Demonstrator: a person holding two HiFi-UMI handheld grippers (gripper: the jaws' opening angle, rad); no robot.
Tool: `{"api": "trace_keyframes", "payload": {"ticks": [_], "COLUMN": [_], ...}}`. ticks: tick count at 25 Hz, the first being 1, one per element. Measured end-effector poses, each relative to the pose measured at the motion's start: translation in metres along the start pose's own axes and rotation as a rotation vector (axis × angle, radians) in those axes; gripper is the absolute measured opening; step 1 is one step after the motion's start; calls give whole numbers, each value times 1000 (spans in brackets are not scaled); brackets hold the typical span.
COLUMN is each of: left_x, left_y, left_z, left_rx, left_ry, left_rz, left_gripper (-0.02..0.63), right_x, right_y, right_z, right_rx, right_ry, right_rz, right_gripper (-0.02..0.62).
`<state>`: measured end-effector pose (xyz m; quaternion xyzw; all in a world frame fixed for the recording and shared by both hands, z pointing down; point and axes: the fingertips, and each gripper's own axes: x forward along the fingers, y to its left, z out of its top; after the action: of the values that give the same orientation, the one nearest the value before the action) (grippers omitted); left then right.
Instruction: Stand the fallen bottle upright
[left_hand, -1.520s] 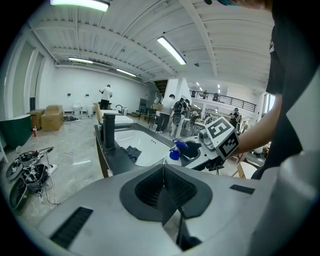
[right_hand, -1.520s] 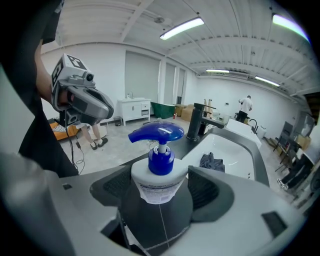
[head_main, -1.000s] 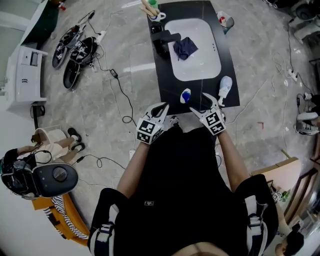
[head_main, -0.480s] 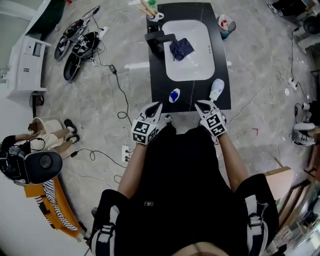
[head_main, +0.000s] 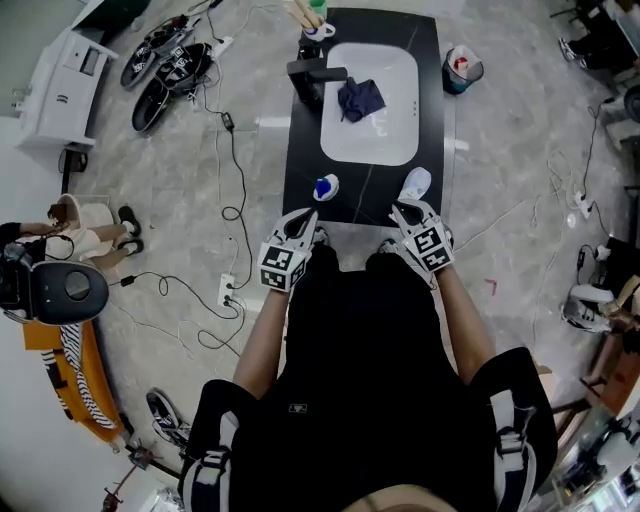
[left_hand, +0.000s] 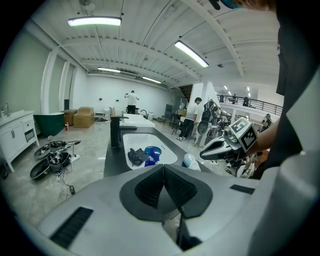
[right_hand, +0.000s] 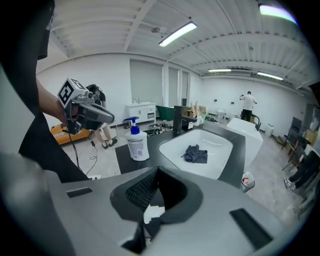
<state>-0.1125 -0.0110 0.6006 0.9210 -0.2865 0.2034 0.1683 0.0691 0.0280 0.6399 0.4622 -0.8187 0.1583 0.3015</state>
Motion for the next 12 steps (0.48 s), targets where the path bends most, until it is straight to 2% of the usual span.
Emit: {"api": "trace_keyframes", "payload": {"ticks": [7, 12], "left_x": [20, 43], "left_y": [-56, -97], "left_z": [-8, 1], "left_rx": [-54, -14], "left_ry": [-14, 0], "left_rz": [36, -3], "left_gripper": [14, 15], "right_x": [-29, -53], "right_y": [-33, -57], "right_z": [-27, -49], "right_rx": [-34, 5], "right_ry": [2, 2], "right_rz": [14, -4], "right_gripper": [60, 60]}}
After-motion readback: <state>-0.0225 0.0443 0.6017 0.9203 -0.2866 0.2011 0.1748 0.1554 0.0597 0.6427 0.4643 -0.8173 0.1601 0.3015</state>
